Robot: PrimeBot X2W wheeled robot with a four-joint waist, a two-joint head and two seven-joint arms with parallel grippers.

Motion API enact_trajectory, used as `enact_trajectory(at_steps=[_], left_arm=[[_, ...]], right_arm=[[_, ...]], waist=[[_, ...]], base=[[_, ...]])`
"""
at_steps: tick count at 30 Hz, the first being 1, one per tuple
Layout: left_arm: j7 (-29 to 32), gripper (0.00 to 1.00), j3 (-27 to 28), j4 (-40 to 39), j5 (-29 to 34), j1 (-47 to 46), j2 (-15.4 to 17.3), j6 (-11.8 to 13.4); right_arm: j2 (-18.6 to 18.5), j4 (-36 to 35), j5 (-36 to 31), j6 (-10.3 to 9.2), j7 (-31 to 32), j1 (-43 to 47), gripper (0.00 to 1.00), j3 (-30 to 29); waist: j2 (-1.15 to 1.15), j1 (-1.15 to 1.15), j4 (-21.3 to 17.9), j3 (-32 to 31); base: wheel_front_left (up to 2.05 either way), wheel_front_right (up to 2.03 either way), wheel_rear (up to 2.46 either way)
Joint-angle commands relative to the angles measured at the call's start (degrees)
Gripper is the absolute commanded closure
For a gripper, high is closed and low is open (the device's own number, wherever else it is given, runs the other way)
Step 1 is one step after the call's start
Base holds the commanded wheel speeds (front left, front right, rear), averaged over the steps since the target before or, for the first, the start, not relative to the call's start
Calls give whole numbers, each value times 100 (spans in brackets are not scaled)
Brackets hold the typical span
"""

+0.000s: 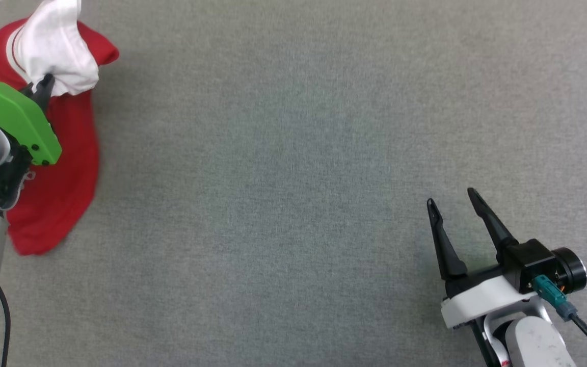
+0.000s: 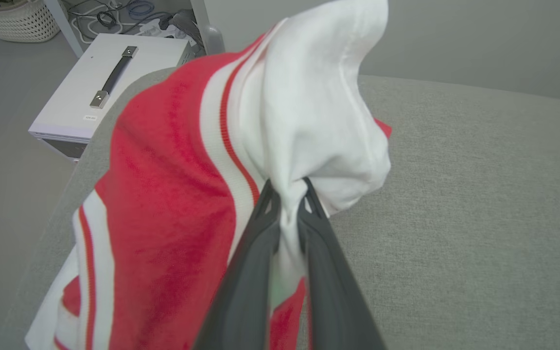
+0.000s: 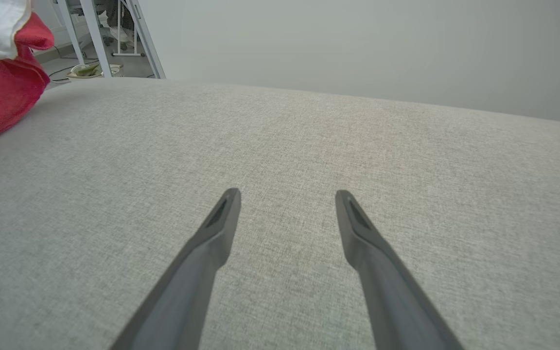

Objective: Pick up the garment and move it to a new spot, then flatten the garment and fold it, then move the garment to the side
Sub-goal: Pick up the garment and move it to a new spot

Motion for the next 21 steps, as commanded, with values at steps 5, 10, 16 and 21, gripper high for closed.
enact_trajectory(at_steps=[5, 10, 16, 21], left_arm=[[-305, 100, 0, -784, 128, 366, -4, 222], [-260, 100, -181, -1571, 215, 619, -173, 410], [-160, 100, -513, -2148, 315, 559, -574, 529], [-280, 100, -796, -2117, 475, 114, -1072, 565]], right_arm=[[97, 63, 102, -4, -50, 212, 0, -77], [150, 64, 157, -4, -51, 393, 0, -149], [180, 13, 185, -4, -52, 448, 0, -271], [195, -34, 207, -4, -52, 419, 0, -379]], waist=[[0, 0, -93, -921], [0, 0, -252, -1248], [0, 0, -601, -1378], [0, 0, -958, -1282]], base=[[0, 0, 0], [0, 0, 0], [0, 0, 0], [0, 0, 0]])
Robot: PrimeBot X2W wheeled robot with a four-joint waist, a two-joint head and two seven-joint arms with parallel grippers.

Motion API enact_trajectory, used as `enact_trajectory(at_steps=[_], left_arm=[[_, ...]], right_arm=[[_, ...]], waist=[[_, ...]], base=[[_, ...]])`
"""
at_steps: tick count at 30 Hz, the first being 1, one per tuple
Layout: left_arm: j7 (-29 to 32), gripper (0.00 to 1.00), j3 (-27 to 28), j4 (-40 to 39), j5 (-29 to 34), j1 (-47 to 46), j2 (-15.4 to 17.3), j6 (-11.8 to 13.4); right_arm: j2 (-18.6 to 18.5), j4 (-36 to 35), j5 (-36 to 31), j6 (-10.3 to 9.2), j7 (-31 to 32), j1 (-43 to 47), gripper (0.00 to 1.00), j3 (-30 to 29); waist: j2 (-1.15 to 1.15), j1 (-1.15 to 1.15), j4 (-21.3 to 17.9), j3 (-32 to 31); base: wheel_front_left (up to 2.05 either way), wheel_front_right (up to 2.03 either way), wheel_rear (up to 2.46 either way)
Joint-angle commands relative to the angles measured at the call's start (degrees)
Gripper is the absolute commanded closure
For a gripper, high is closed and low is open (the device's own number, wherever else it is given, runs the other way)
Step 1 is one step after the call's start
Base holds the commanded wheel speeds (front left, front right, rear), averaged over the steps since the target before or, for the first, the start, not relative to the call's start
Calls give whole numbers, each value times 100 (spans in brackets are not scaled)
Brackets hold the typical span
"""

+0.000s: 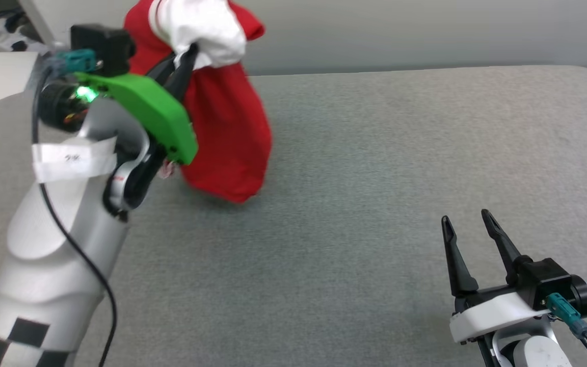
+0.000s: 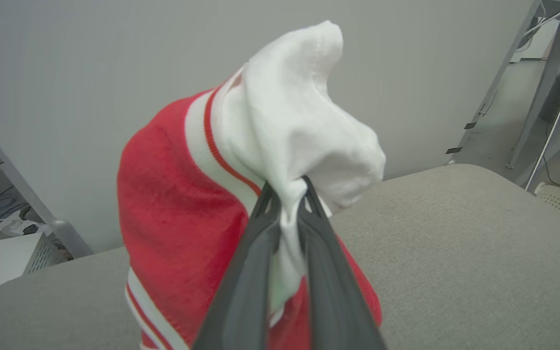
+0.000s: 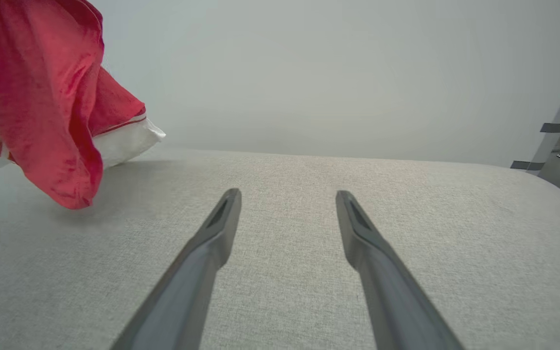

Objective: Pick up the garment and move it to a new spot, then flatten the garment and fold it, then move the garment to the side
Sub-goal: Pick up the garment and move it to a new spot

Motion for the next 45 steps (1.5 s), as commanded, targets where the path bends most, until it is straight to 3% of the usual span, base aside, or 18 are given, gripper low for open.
enact_trajectory(at_steps=[1, 9, 16, 25, 27, 35, 40, 45], left_arm=[[-120, 100, -38, 57, 73, -230, -133, 27], [-990, 100, -406, 938, 447, -609, -924, 89], [-1341, 100, -1225, 1878, 703, 189, -1606, -6], [-1359, 100, -2216, 2622, 570, 939, -1983, -196], [-1330, 0, -2523, 2476, 362, 1002, -1989, -260], [-1798, 0, -2980, 2096, -127, 687, -1992, -76], [-2206, 0, -2801, 2140, -253, 440, -1982, -61], [-2486, 0, -2453, 2170, -243, 302, -1643, 140]], right_arm=[[20, -26, 38, -5, -33, -5, 0, -21], [27, -45, 127, -5, -33, -32, 0, -75], [28, -78, 183, -5, -33, -48, 0, -117], [29, -63, 156, -5, -33, -89, 0, -196], [29, -32, 150, -5, -33, -87, 0, -201], [29, 65, 133, -5, -34, -25, 0, -236], [29, 95, 80, -5, -34, 88, 0, -311], [29, 110, 18, -5, -34, 233, 0, -357]], waist=[[0, 1, -375, 59], [0, 1, -817, 252], [0, 1, -938, 363], [0, 1, -940, 409], [0, 1, -916, 369], [0, 1, -658, 76], [0, 1, -372, -201], [0, 1, -74, -463]], base=[[0, 0, 0], [0, 0, 0], [0, 0, 0], [0, 0, 0], [0, 0, 0], [0, 0, 0], [0, 0, 0], [0, 0, 0]])
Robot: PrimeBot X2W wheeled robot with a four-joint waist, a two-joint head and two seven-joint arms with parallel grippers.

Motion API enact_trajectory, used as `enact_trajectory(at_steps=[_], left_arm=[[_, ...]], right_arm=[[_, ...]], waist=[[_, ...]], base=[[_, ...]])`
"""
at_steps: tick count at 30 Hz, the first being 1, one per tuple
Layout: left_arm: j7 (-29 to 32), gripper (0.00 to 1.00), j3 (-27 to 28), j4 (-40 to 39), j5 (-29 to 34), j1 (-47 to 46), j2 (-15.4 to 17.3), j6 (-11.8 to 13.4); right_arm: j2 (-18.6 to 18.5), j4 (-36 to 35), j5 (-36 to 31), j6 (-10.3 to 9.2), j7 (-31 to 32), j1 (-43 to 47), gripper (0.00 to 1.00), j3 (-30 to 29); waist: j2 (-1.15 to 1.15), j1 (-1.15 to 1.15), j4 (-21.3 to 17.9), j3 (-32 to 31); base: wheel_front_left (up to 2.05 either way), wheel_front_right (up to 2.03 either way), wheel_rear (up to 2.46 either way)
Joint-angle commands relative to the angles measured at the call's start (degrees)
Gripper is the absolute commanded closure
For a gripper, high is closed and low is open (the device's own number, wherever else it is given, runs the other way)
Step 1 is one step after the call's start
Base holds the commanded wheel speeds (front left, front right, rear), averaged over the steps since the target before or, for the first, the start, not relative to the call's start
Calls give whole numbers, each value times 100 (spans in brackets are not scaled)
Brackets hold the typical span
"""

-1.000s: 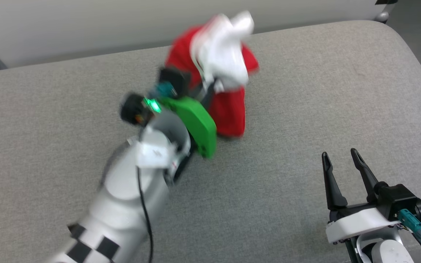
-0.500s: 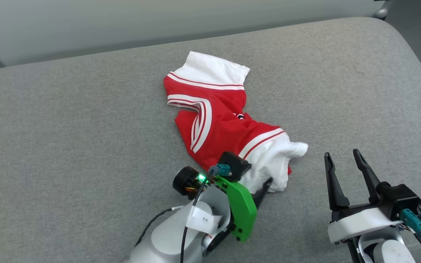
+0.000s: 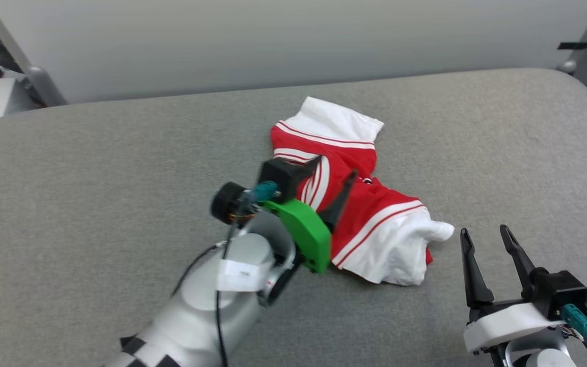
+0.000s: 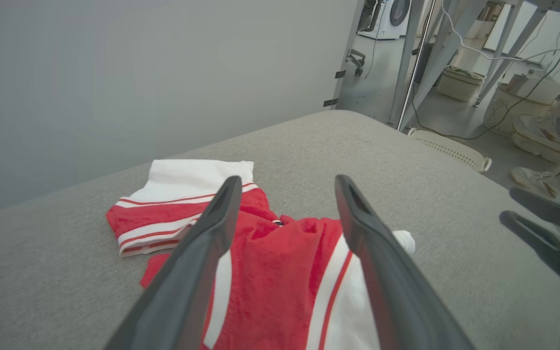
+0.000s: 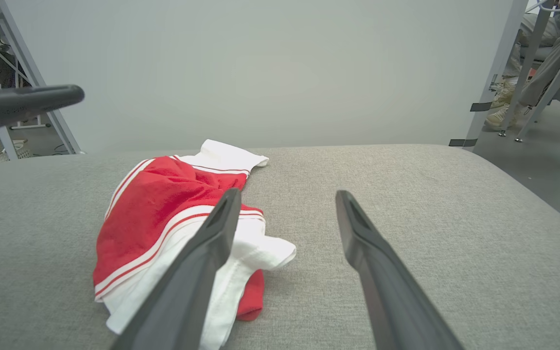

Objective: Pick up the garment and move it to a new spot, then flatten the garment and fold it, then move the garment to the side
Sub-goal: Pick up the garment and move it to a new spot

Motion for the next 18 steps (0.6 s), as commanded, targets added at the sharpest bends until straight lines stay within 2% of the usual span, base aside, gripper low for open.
enact_trajectory(at_steps=[1, 10, 14, 18], left_arm=[[-77, 0, 124, 12, -61, -6, 181, 60], [-265, 0, 827, -477, -94, 881, 956, 228], [-269, 0, 1489, -1276, 197, 1652, 1112, 371], [-271, 0, 2113, -1940, 640, 2468, 1090, 464]], right_arm=[[12, 10, -63, -4, -32, 70, 0, -8], [13, -25, -122, -4, -33, 268, 0, -72], [13, -51, -127, -4, -33, 367, 0, -77], [13, -38, -127, -4, -33, 453, 0, -51]], waist=[[0, 0, 307, -296], [0, 0, 541, -528], [0, 0, 590, -571], [0, 0, 602, -632]], base=[[0, 0, 0], [0, 0, 0], [0, 0, 0], [0, 0, 0]])
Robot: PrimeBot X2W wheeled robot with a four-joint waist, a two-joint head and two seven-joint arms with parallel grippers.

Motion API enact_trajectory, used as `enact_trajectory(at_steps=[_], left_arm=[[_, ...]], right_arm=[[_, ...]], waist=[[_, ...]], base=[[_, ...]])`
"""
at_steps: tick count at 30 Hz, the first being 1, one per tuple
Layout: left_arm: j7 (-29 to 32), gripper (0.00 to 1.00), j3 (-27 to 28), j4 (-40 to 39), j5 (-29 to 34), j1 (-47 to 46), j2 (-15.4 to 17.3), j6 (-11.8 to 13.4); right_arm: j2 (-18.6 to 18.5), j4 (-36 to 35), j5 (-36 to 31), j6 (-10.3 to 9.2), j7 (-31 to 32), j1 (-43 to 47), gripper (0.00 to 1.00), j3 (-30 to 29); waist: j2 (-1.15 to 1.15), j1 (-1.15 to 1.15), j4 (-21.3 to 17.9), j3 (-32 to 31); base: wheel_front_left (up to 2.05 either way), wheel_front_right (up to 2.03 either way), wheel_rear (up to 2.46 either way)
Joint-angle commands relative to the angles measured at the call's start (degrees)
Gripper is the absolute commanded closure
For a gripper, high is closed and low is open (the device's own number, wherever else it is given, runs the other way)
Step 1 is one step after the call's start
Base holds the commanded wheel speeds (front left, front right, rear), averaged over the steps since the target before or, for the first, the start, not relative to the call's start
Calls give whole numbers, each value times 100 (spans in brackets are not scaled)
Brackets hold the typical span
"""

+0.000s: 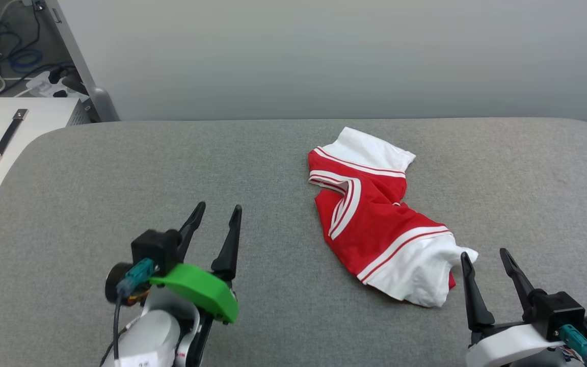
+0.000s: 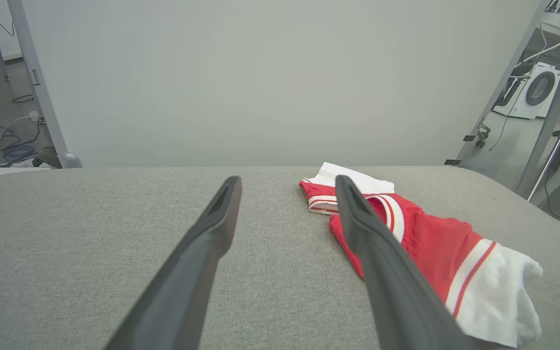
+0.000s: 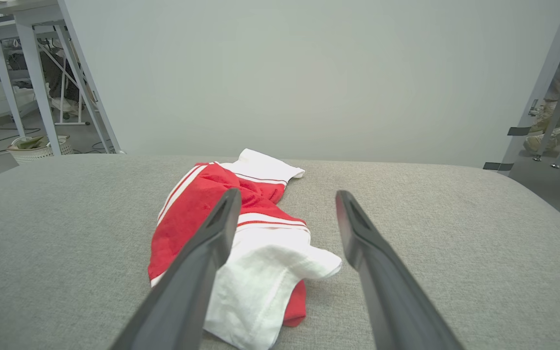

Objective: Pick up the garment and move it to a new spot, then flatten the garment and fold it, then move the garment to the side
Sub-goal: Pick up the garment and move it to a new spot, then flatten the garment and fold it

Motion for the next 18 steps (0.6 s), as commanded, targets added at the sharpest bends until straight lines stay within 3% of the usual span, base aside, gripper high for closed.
enact_trajectory(at_steps=[1, 9, 18], left_arm=[[-32, 0, 175, -143, 169, 289, -41, 64], [-33, 0, 1143, -784, 893, 1313, -573, -247], [-33, 0, 1586, -707, 1369, 1395, -899, -724]], right_arm=[[11, -8, -34, -4, -33, 71, 0, 12], [12, 31, 13, -4, -33, 107, 0, 88], [12, 61, -81, -4, 4, 102, 0, 167]], waist=[[0, 0, 6, -37], [0, 0, -18, -77], [0, 0, 62, 3]], base=[[0, 0, 0], [0, 0, 0], [0, 0, 0]])
